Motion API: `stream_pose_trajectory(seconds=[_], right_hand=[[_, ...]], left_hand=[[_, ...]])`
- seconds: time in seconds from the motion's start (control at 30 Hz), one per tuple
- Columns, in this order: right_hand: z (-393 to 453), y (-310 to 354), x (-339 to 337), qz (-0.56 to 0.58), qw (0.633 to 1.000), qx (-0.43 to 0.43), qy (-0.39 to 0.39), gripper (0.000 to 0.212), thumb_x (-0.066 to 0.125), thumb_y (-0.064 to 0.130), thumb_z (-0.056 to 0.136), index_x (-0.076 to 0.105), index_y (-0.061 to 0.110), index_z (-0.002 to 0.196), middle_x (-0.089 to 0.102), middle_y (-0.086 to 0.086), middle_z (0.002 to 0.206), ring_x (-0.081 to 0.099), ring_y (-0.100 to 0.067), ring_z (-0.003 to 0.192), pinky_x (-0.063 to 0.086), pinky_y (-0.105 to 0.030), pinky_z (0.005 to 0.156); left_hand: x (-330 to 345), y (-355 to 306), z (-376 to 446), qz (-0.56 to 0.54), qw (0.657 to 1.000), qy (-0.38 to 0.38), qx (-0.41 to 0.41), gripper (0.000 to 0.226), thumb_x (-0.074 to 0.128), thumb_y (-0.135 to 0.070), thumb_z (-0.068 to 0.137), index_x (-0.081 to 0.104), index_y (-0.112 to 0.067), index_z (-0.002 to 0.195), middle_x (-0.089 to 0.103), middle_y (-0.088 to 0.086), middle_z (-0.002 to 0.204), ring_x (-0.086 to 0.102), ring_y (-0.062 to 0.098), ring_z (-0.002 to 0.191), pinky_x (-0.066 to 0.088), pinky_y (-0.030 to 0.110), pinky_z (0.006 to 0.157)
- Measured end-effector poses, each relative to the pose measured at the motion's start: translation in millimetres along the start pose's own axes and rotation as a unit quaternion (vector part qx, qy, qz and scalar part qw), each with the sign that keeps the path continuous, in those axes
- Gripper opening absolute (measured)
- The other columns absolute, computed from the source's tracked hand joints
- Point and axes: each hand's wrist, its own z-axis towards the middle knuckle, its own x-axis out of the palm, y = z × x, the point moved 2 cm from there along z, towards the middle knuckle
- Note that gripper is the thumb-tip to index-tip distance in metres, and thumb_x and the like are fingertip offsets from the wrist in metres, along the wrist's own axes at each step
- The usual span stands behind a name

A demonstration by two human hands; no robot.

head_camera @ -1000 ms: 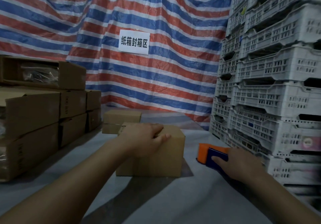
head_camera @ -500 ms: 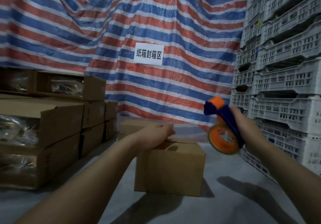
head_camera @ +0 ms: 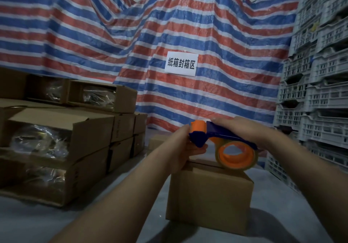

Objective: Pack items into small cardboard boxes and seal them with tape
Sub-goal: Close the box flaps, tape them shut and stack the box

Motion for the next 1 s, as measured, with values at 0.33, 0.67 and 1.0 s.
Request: stream_pose_trajectory(seconds=[0.33,0.67,1.0], right_hand=[[-3.0,-0.1,-1.1,0.012,1.000,0.001,0.007,0.057,0.045,0.069,0.094,0.072,0.019,0.084,0.069,0.000,0.065,0.061,-0.012,0.056,0.048,-0.034,0.077],[-6.0,-5.7,-4.3,0.048,0.999,0.008,0.002,0.055,0.045,0.067,0.096,0.070,0.019,0.086,0.068,0.002,0.063,0.060,-0.008,0.050,0.047,-0.030,0.071],[-6.9,-0.2,-3.5,0.028,1.000,0.007,0.008,0.056,0.044,0.067,0.096,0.070,0.019,0.082,0.068,0.004,0.058,0.059,-0.004,0.045,0.044,-0.029,0.069]], left_hand=[[-2.4,5.2,4.7,0.056,0.998,0.007,0.004,0.019,0.049,-0.027,0.100,0.065,-0.017,0.101,0.077,0.003,0.085,0.070,0.019,0.095,0.039,0.040,0.107],[-7.4,7.8,6.8,0.080,0.997,0.003,-0.005,0.026,0.046,-0.029,0.103,0.066,-0.013,0.098,0.077,0.000,0.086,0.071,0.012,0.091,0.038,0.039,0.108],[-3.6,3.3,-1.7,0.082,0.996,-0.045,-0.015,0.020,0.043,-0.013,0.102,0.062,-0.011,0.096,0.068,0.005,0.080,0.063,0.009,0.071,0.040,0.023,0.072]])
